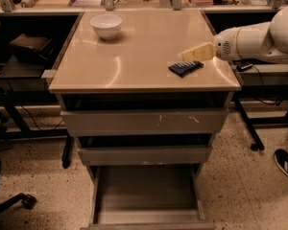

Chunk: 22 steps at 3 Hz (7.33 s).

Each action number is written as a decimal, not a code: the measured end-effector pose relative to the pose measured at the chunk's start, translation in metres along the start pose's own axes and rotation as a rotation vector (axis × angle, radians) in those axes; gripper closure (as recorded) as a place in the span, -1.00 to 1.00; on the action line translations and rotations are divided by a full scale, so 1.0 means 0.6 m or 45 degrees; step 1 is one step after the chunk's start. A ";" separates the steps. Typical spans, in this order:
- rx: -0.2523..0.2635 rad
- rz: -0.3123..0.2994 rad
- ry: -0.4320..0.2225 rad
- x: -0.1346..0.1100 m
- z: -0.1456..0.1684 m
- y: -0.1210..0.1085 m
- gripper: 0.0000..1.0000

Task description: Place rxbar blueberry into bottom drawer

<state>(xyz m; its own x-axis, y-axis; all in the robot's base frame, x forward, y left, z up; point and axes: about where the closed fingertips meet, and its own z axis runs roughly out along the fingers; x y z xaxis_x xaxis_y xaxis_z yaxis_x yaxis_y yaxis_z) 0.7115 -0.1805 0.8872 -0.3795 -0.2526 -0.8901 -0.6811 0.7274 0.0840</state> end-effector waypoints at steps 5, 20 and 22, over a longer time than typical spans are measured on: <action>-0.016 0.154 0.022 0.064 0.047 -0.011 -1.00; 0.098 0.080 0.005 0.094 0.098 0.042 1.00; -0.015 0.108 0.002 0.111 0.059 0.051 1.00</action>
Offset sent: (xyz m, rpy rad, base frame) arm -0.0098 0.0124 -0.0421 0.0576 0.0530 0.0009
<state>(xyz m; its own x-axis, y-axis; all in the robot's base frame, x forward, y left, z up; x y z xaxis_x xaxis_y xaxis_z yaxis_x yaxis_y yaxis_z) 0.6876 -0.1525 0.8149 -0.4369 -0.1916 -0.8788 -0.6537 0.7388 0.1639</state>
